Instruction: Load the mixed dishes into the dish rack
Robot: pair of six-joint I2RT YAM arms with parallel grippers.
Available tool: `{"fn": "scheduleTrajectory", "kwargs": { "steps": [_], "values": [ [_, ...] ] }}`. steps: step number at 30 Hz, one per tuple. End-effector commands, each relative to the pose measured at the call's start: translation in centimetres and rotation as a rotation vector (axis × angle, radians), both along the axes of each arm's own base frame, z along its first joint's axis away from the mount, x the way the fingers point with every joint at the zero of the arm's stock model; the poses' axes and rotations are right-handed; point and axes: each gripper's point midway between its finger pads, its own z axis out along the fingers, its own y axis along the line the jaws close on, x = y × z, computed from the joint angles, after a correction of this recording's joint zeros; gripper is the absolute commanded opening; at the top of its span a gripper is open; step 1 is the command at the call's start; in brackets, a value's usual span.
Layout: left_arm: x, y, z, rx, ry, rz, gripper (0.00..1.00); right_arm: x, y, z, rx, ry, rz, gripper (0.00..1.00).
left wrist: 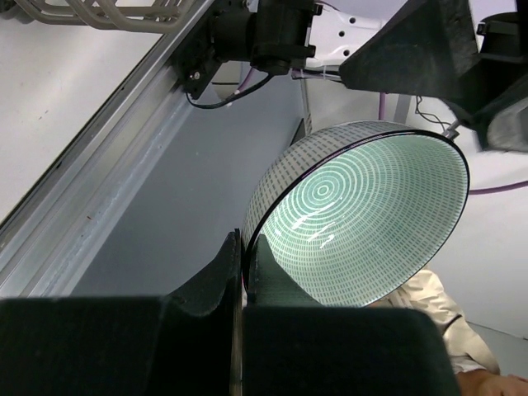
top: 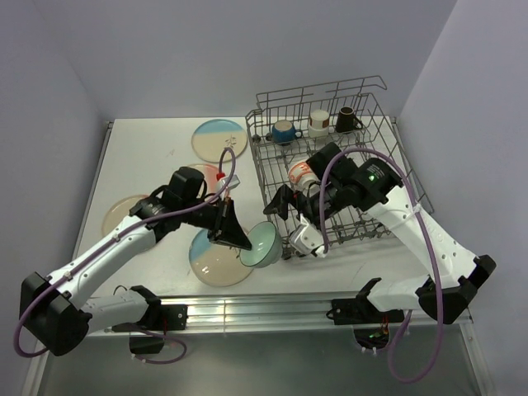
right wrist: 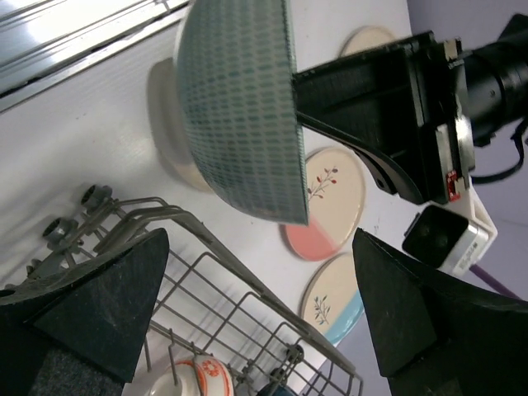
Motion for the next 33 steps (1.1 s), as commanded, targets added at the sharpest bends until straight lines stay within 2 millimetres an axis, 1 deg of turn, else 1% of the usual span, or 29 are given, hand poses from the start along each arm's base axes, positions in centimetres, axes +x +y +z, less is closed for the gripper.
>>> {"fn": "scheduleTrajectory", "kwargs": {
  "steps": [1, 4, 5, 7, 8, 10, 11, 12, 17, 23, 24, 25, 29, 30, 32, 33],
  "values": [
    [0.1, -0.2, 2.6, -0.097, -0.053, -0.062, 0.00, -2.4, -1.7, -1.3, -0.089, 0.027, 0.036, 1.00],
    [0.5, -0.3, 2.9, -0.112, -0.056, -0.060, 0.00, -2.7, -1.3, -2.1, -0.097, 0.045, 0.035, 1.00],
    [0.6, -0.3, 2.9, -0.114, -0.055, -0.063, 0.00, -2.6, -0.5, -1.9, -0.073, 0.029, 0.037, 1.00],
    [0.7, -0.5, 3.0, -0.124, -0.054, -0.069, 0.00, -2.7, -0.2, -2.4, -0.078, 0.042, 0.016, 1.00],
    [0.6, -0.5, 3.1, -0.130, -0.047, -0.070, 0.00, -2.6, 0.4, -2.4, -0.061, 0.034, 0.020, 1.00],
    [0.6, -0.6, 3.5, -0.153, -0.055, -0.077, 0.00, -2.9, 0.7, -3.0, -0.075, 0.047, 0.015, 1.00],
    [0.6, -0.7, 3.7, -0.157, -0.046, -0.073, 0.00, -3.0, 1.2, -3.1, -0.067, 0.036, 0.027, 1.00],
    [0.6, -0.7, 3.8, -0.163, -0.047, -0.074, 0.00, -3.1, 1.3, -3.6, -0.073, 0.048, 0.014, 1.00],
    [0.4, -0.7, 4.7, -0.202, -0.047, -0.071, 0.00, -2.3, 3.2, -2.8, -0.017, 0.043, -0.028, 0.95],
    [0.2, -0.6, 4.5, -0.209, -0.035, -0.057, 0.00, -1.6, 4.4, -1.4, 0.035, 0.052, -0.072, 0.81],
    [0.1, -0.5, 4.4, -0.212, -0.034, -0.057, 0.00, -1.4, 4.4, -1.3, 0.038, 0.047, -0.082, 0.75],
    [0.2, -0.5, 4.4, -0.216, -0.035, -0.054, 0.00, -1.3, 4.5, -1.1, 0.047, 0.038, -0.085, 0.72],
    [0.2, -0.3, 3.9, -0.207, -0.023, -0.049, 0.00, -0.7, 4.3, -0.8, 0.064, -0.021, -0.097, 0.62],
    [0.2, -0.2, 3.8, -0.203, -0.023, -0.047, 0.00, -0.8, 4.1, -0.7, 0.069, -0.036, -0.093, 0.57],
    [0.3, -0.1, 3.6, -0.199, -0.018, -0.046, 0.00, -0.8, 3.9, -0.8, 0.070, -0.053, -0.088, 0.51],
    [0.3, -0.1, 3.6, -0.198, -0.018, -0.045, 0.00, -1.0, 3.6, -0.8, 0.072, -0.063, -0.082, 0.45]
  ]
}}
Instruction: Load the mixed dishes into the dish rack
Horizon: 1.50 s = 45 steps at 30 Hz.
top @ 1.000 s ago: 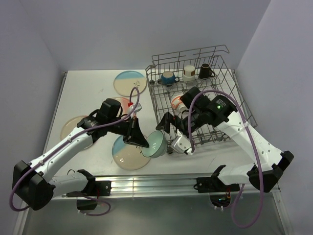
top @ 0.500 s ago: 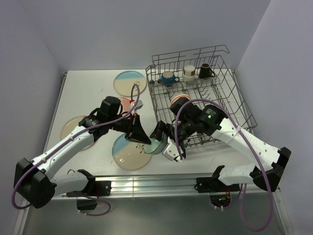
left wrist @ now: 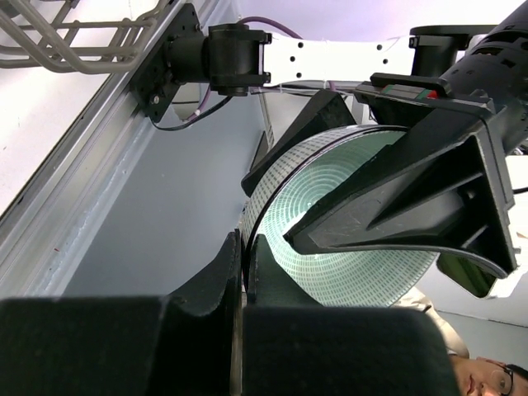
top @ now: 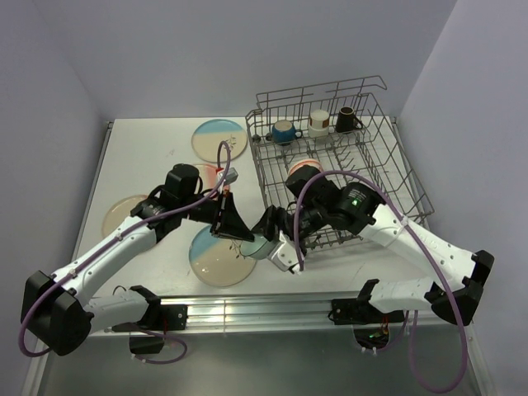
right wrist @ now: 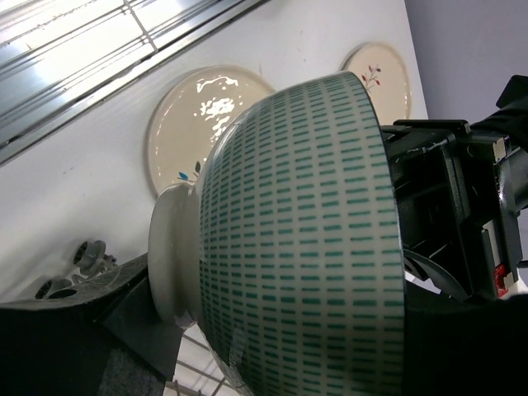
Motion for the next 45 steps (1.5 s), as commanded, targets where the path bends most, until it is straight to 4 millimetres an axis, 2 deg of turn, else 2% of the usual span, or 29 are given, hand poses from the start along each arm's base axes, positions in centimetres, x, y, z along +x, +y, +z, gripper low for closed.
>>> {"fn": "scheduleTrajectory", "kwargs": {
  "steps": [1, 2, 3, 5, 6, 10, 17, 20, 21, 22, 23, 24, 26, 27, 29, 30, 32, 34, 36, 37, 38, 39, 41, 42, 43, 44, 45],
  "values": [
    [-0.8, 0.5, 1.9, -0.067, -0.052, -0.045, 0.01, 1.1, -0.3, 1.9, 0.061, -0.101, -0.036, 0.42],
    [-0.8, 0.6, 1.8, -0.061, -0.052, -0.043, 0.02, 0.9, -0.4, 1.8, 0.057, -0.096, -0.033, 0.39],
    [-0.6, 0.6, 1.9, -0.058, -0.058, -0.039, 0.09, 0.8, -0.4, 1.7, 0.055, -0.096, -0.027, 0.35],
    [-0.3, 0.6, 1.7, -0.039, -0.063, -0.029, 0.14, 0.6, -0.5, 1.5, 0.048, -0.094, -0.022, 0.30],
    [-0.2, 0.6, 1.9, -0.036, -0.071, -0.026, 0.22, 0.6, -0.5, 1.5, 0.051, -0.097, -0.020, 0.28],
    [0.3, 0.8, 1.9, -0.005, -0.093, -0.001, 0.37, 0.9, -0.5, 1.7, 0.063, -0.111, -0.036, 0.25],
    [0.6, 1.6, 1.8, 0.021, -0.115, 0.030, 0.41, 1.2, -0.6, 1.8, 0.082, -0.108, -0.061, 0.23],
    [1.3, 2.5, 1.9, 0.059, -0.139, 0.072, 0.44, 1.3, -0.8, 1.8, 0.086, -0.106, -0.075, 0.22],
    [1.8, 2.9, 2.7, 0.064, -0.171, 0.091, 0.45, 1.4, -1.0, 1.9, 0.088, -0.109, -0.080, 0.22],
    [2.9, 3.6, 2.8, 0.091, -0.214, 0.134, 0.45, 1.5, -1.1, 1.9, 0.089, -0.110, -0.087, 0.22],
    [3.1, 4.2, 2.7, 0.131, -0.204, 0.159, 0.45, 1.7, -1.3, 1.9, 0.087, -0.106, -0.099, 0.22],
    [3.9, 4.7, 4.1, 0.137, -0.252, 0.194, 0.45, 1.8, -1.4, 1.9, 0.090, -0.104, -0.105, 0.22],
    [4.9, 5.5, 4.9, 0.194, -0.308, 0.250, 0.45, 2.1, -1.7, 1.8, 0.092, -0.085, -0.130, 0.22],
    [5.3, 5.6, 6.7, 0.190, -0.363, 0.277, 0.45, 2.3, -1.8, 1.8, 0.094, -0.073, -0.145, 0.22],
    [6.1, 6.4, 7.4, 0.240, -0.418, 0.325, 0.45, 2.8, -1.7, 2.4, 0.122, -0.023, -0.189, 0.22],
    [6.3, 6.6, 8.5, 0.236, -0.454, 0.342, 0.45, 3.7, -2.0, 2.7, 0.134, 0.000, -0.233, 0.22],
    [6.6, 7.0, 8.8, 0.248, -0.483, 0.366, 0.45, 4.7, -1.9, 3.8, 0.164, 0.082, -0.290, 0.22],
    [6.6, 7.0, 8.6, 0.239, -0.489, 0.378, 0.45, 7.2, -2.8, 4.9, 0.190, 0.144, -0.386, 0.22],
    [6.3, 6.9, 7.9, 0.217, -0.492, 0.379, 0.45, 8.3, -3.4, 5.2, 0.201, 0.242, -0.459, 0.22],
    [6.2, 6.8, 7.7, 0.206, -0.481, 0.384, 0.45, 9.8, -4.4, 5.3, 0.203, 0.293, -0.534, 0.22],
    [6.0, 6.8, 6.6, 0.210, -0.462, 0.381, 0.45, 10.4, -4.9, 5.1, 0.198, 0.320, -0.565, 0.22],
    [5.9, 6.8, 6.8, 0.191, -0.482, 0.387, 0.45, 10.8, -5.3, 5.0, 0.191, 0.341, -0.586, 0.22],
    [5.6, 6.9, 5.6, 0.190, -0.455, 0.391, 0.45, 12.3, -7.0, 4.3, 0.171, 0.398, -0.663, 0.22],
    [5.2, 7.0, 5.7, 0.175, -0.463, 0.394, 0.45, 12.8, -7.5, 4.1, 0.166, 0.414, -0.685, 0.21],
    [5.2, 6.8, 5.9, 0.153, -0.471, 0.406, 0.45, 13.7, -8.6, 3.4, 0.147, 0.440, -0.729, 0.22],
    [5.1, 6.9, 4.9, 0.158, -0.455, 0.408, 0.45, 14.1, -9.2, 2.9, 0.131, 0.454, -0.748, 0.22],
    [4.8, 7.0, 5.0, 0.145, -0.457, 0.418, 0.45, 14.5, -9.8, 2.4, 0.114, 0.465, -0.761, 0.22]
  ]
}}
